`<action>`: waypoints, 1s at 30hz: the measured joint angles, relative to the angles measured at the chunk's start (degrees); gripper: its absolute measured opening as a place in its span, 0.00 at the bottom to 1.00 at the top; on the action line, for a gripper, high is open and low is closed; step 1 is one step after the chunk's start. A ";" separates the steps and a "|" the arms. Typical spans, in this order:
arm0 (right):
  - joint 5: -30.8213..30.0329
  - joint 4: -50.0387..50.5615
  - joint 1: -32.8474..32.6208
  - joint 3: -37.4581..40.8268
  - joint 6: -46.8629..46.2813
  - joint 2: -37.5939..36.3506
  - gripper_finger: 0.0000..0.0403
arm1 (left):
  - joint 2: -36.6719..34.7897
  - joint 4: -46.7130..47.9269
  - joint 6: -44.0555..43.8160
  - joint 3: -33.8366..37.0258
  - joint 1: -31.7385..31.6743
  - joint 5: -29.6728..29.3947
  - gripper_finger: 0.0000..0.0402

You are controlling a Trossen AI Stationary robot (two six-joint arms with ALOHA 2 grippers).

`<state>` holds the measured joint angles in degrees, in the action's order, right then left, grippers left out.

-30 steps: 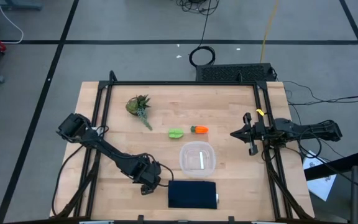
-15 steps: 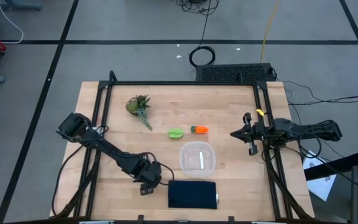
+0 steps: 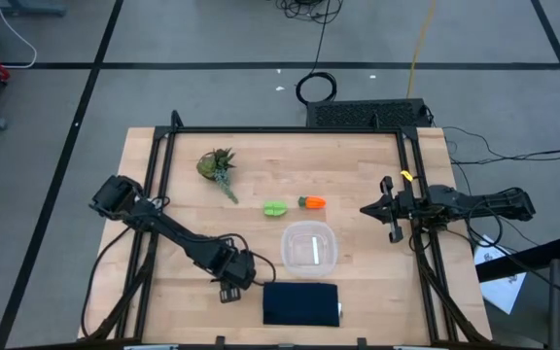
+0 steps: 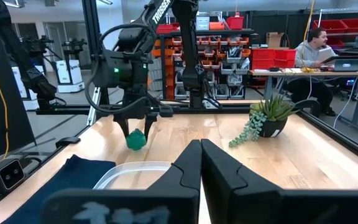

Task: Pick and placing Produce into tupperware
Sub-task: Put the green bell pepper into the transparent bin

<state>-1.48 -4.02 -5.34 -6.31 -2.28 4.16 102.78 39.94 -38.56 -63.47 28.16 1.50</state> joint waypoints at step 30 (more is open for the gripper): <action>0.00 -0.01 0.02 -0.01 -0.02 0.00 0.00 | 0.02 9.71 17.72 -16.14 -6.02 -10.50 0.40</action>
<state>-1.48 -4.03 -5.32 -6.32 -2.31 4.16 102.80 49.64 -20.84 -79.61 22.14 -9.01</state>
